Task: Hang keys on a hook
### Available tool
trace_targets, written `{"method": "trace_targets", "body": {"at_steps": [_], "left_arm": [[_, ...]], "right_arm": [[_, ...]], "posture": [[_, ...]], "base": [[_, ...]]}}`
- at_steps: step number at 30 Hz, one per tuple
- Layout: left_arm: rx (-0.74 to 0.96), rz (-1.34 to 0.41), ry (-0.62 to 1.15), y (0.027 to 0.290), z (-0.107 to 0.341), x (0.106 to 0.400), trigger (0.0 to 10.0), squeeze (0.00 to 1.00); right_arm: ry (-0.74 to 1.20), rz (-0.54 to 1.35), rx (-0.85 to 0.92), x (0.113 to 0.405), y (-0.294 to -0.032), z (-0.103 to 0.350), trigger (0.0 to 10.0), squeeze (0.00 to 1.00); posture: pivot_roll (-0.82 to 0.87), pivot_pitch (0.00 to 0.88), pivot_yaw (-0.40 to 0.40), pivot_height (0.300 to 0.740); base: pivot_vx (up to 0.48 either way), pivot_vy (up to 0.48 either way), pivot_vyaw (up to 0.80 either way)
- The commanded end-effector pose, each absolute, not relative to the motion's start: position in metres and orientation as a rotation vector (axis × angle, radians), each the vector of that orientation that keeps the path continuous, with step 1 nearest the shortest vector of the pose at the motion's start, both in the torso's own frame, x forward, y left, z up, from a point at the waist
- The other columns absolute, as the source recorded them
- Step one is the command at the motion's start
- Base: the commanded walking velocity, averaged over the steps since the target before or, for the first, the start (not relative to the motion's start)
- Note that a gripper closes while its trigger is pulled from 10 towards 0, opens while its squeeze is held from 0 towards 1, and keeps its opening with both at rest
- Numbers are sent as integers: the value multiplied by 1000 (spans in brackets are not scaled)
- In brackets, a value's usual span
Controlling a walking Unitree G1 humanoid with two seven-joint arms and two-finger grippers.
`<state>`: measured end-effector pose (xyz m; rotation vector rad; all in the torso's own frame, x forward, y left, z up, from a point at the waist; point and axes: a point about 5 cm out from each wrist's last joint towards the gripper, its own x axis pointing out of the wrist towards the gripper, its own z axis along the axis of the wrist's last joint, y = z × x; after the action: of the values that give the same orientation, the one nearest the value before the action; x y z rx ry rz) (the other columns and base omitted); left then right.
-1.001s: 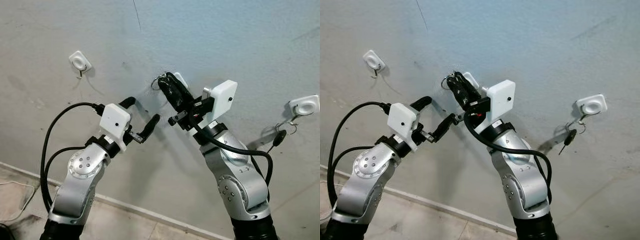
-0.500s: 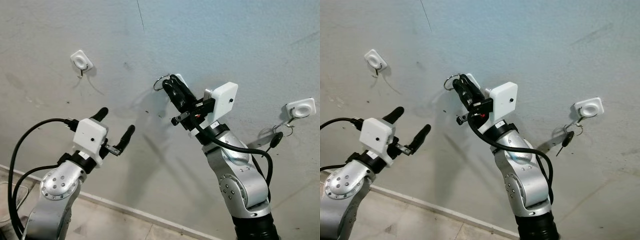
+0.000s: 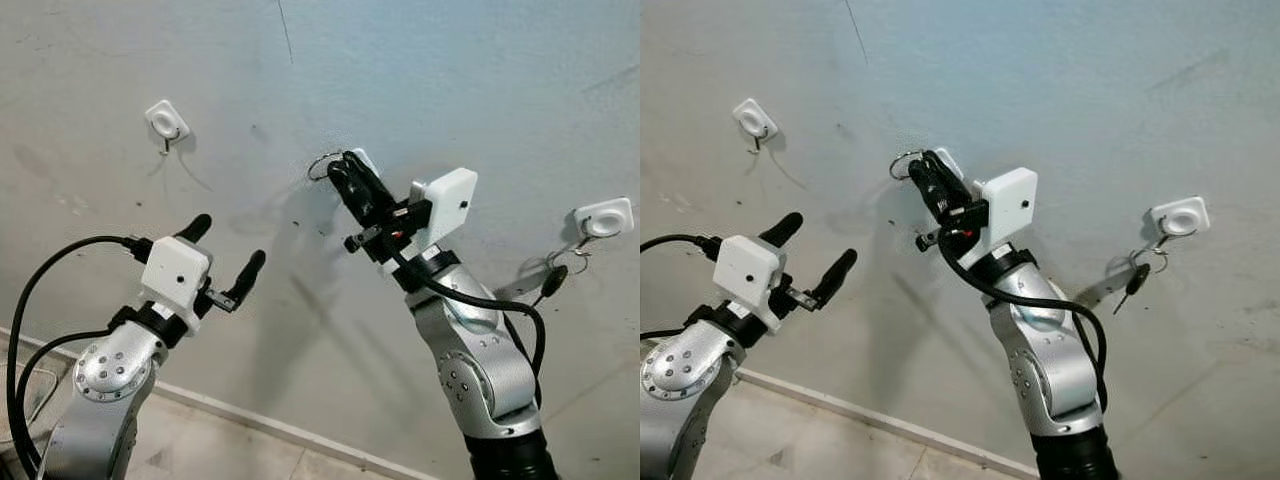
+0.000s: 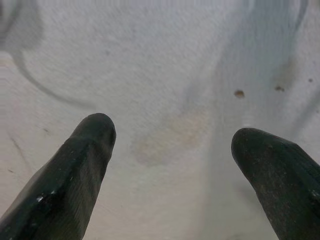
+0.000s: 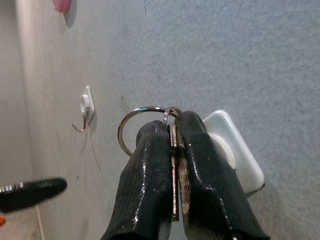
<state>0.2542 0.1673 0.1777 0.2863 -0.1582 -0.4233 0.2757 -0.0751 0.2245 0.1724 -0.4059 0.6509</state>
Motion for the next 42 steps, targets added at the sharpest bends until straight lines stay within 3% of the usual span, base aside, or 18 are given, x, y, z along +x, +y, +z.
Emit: {"method": "trace_targets", "body": {"at_steps": [1, 42], "left_arm": [[297, -419, -158, 170, 180, 258, 10000, 0], [273, -453, -156, 158, 178, 263, 10000, 0]], "right_arm": [[-397, 582, 158, 275, -90, 223, 10000, 0], [-289, 590, 146, 254, -90, 194, 10000, 0]], "posture": [[260, 0, -42, 740], [239, 0, -31, 740]], "base": [[0, 0, 0], [0, 0, 0]]}}
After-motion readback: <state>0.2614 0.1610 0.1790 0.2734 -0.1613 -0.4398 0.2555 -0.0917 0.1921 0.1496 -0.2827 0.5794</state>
